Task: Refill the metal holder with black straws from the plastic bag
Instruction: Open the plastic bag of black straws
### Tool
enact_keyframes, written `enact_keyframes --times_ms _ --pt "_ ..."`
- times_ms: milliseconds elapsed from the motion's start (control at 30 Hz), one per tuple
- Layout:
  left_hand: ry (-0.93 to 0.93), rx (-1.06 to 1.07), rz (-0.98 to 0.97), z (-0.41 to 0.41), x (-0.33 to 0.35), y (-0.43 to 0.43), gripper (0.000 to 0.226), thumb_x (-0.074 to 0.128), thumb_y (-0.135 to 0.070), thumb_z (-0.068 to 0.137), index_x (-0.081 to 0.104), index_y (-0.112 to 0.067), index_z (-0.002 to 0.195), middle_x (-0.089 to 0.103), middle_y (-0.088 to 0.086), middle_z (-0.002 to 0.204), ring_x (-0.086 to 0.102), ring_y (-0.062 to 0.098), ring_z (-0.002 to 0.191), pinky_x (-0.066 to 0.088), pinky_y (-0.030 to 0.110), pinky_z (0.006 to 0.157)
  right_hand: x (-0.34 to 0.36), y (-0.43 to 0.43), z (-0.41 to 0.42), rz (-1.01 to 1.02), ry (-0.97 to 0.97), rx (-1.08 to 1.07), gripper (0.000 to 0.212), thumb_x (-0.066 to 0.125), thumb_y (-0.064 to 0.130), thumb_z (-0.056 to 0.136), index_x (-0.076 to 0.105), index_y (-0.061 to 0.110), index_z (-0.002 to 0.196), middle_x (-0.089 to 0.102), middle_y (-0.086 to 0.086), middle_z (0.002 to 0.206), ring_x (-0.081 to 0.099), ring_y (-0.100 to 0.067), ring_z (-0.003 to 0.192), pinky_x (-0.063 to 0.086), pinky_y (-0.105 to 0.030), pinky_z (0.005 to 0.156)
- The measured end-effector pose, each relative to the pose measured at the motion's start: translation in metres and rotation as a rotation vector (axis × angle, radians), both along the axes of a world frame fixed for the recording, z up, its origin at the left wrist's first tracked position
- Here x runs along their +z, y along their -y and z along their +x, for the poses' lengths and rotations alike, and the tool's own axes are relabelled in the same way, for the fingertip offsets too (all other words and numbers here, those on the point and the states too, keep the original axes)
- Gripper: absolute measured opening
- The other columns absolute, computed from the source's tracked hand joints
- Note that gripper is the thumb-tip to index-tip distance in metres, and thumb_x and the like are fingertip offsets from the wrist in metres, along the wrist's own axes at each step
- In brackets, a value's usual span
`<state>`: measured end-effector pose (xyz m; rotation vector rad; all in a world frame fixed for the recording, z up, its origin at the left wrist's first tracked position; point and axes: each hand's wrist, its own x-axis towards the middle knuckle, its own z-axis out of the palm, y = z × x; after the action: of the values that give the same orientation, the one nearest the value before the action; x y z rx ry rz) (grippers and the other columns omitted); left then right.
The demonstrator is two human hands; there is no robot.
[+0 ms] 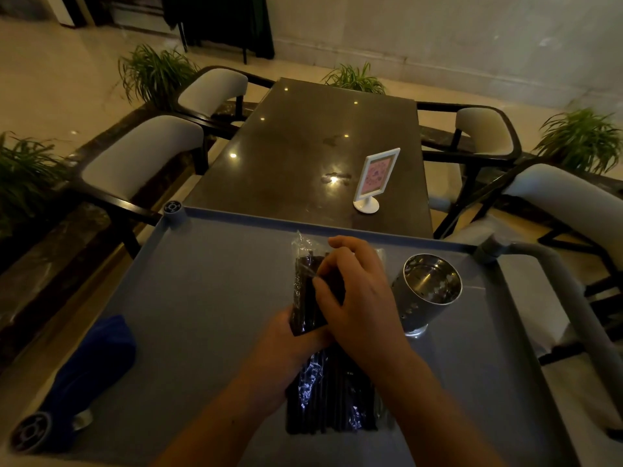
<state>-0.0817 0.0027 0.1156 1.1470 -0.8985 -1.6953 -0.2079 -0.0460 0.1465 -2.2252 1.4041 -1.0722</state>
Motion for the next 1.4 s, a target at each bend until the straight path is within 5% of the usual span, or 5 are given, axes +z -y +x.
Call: enact_keyframes --times_ms 367,633,933,1167,1400 --pt "-0.061 -0.016 0.060 0.002 -0.002 -0.002 0.032 0.083 -0.023 0.077 0.072 -0.024 0.108 0.076 0.012 0.110 0.074 0.031 0.100 0.061 0.035 0.076 0.003 0.005 -0.010 0.083 0.075 -0.042 0.006 0.064 0.021 0.087 0.058 0.021 0.086 0.055 0.007 0.117 0.050 -0.002 0.107 0.039 -0.010 0.086" --pt "-0.108 -0.009 0.112 0.005 -0.003 -0.003 0.024 0.079 -0.014 0.079 0.075 -0.020 0.102 0.077 0.015 0.108 0.074 0.034 0.098 0.062 0.035 0.072 0.010 0.014 -0.014 0.200 0.265 -0.076 0.003 0.062 0.027 0.087 0.058 0.027 0.086 0.063 0.012 0.107 0.061 -0.004 0.099 0.056 -0.036 0.086" --pt "-0.100 -0.012 0.137 0.009 -0.002 -0.003 0.043 0.083 -0.023 0.071 0.069 -0.016 0.111 0.076 0.016 0.110 0.073 0.035 0.100 0.062 0.039 0.075 0.015 0.027 -0.017 0.332 0.398 -0.083 0.011 0.058 0.028 0.089 0.065 0.020 0.091 0.068 0.006 0.086 0.066 -0.009 0.081 0.059 -0.037 0.078" --pt "-0.099 -0.015 0.145 0.011 -0.002 -0.003 0.028 0.083 -0.021 0.070 0.075 -0.022 0.097 0.077 0.013 0.105 0.075 0.033 0.097 0.062 0.036 0.072 0.014 0.038 -0.020 0.312 0.407 -0.103 0.008 0.062 0.023 0.091 0.064 0.021 0.084 0.066 0.003 0.075 0.062 -0.005 0.066 0.053 -0.018 0.063" --pt "-0.092 -0.050 0.141 0.013 0.000 -0.005 0.022 0.078 -0.016 0.075 0.077 -0.026 0.095 0.076 0.015 0.107 0.073 0.034 0.100 0.062 0.039 0.077 0.016 0.048 -0.025 0.354 0.402 -0.073 0.009 0.061 0.022 0.092 0.062 0.017 0.084 0.065 -0.001 0.071 0.060 -0.009 0.059 0.055 -0.027 0.062"
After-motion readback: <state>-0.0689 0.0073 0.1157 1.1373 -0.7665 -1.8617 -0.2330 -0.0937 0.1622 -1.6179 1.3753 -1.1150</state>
